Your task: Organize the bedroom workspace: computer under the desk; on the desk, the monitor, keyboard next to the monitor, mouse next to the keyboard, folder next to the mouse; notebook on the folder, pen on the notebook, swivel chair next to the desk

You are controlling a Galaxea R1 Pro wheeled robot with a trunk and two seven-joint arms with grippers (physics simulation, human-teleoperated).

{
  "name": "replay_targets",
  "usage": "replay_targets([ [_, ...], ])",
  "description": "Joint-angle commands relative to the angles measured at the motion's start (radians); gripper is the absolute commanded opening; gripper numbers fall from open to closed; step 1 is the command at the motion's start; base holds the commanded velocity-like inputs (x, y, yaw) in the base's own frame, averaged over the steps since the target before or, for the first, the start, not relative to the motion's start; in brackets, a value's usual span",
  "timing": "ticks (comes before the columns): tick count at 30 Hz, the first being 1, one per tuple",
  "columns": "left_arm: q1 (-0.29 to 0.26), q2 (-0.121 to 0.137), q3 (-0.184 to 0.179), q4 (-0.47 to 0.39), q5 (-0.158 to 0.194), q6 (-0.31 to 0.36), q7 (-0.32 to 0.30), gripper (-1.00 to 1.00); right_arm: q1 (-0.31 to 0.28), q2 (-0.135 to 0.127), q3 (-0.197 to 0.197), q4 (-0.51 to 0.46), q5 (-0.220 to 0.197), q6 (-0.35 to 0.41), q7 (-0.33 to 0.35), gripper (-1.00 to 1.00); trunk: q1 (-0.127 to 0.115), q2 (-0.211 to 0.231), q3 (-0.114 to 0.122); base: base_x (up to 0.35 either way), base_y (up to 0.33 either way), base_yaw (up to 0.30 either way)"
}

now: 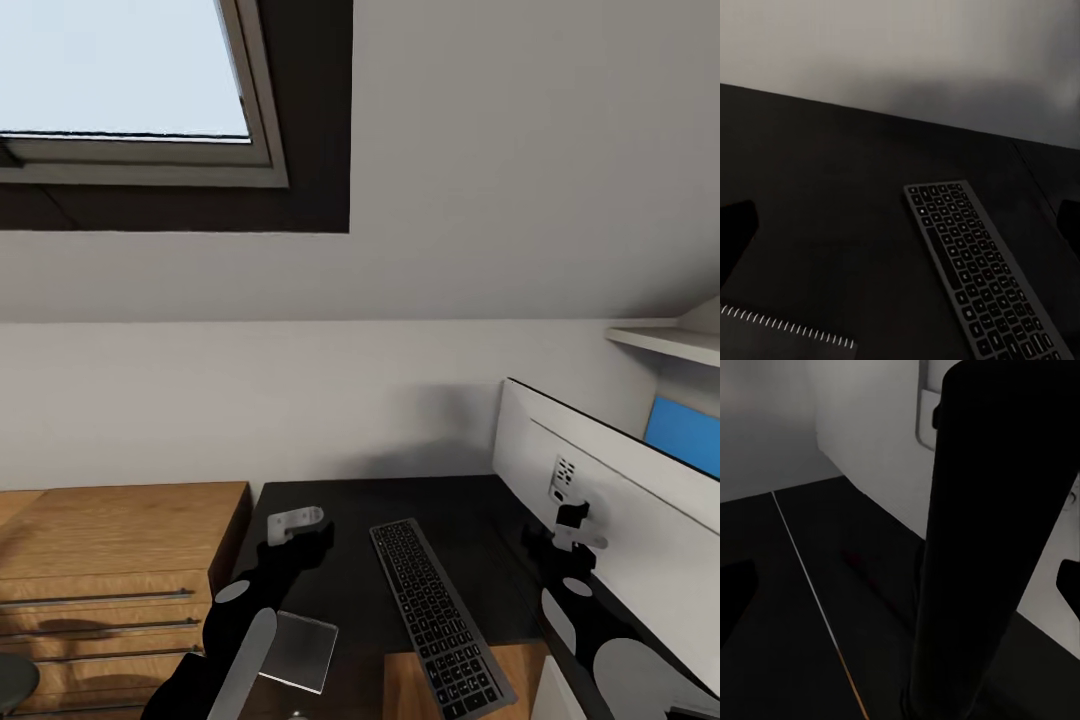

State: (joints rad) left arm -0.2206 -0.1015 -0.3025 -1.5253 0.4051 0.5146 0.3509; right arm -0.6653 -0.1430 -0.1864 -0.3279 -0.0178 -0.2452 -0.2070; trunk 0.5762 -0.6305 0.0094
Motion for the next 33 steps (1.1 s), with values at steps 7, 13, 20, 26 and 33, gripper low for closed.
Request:
replay_targets([
  [7,0.0,0.0,-0.001,-0.001,0.011,0.002,0.01,1.0,0.0,-0.002,-0.004,0.005,-0.002,-0.022,-0.001,1.0,0.0,-0.001,0.0,0.0,0.0,0.0],
  [13,0.0,0.0,-0.001,-0.002,0.011,0.002,0.01,1.0,0.0,-0.009,-0.005,0.008,-0.002,-0.024,-0.003,1.0,0.0,-0.001,0.0,0.0,0.0,0.0],
  [20,0.0,0.0,-0.001,-0.003,0.011,0.002,0.01,1.0,0.0,-0.026,-0.009,0.021,-0.003,-0.019,-0.003,1.0,0.0,-0.001,0.0,0.0,0.0,0.0],
  [26,0.0,0.0,-0.001,-0.005,0.011,0.002,0.01,1.0,0.0,-0.042,-0.012,0.05,-0.007,-0.009,-0.004,1.0,0.0,-0.001,0.0,0.0,0.0,0.0],
  [33,0.0,0.0,-0.001,-0.006,0.011,0.002,0.01,1.0,0.0,-0.045,-0.013,0.053,-0.008,0.006,-0.004,1.0,0.0,-0.001,0.0,0.0,0.0,0.0],
])
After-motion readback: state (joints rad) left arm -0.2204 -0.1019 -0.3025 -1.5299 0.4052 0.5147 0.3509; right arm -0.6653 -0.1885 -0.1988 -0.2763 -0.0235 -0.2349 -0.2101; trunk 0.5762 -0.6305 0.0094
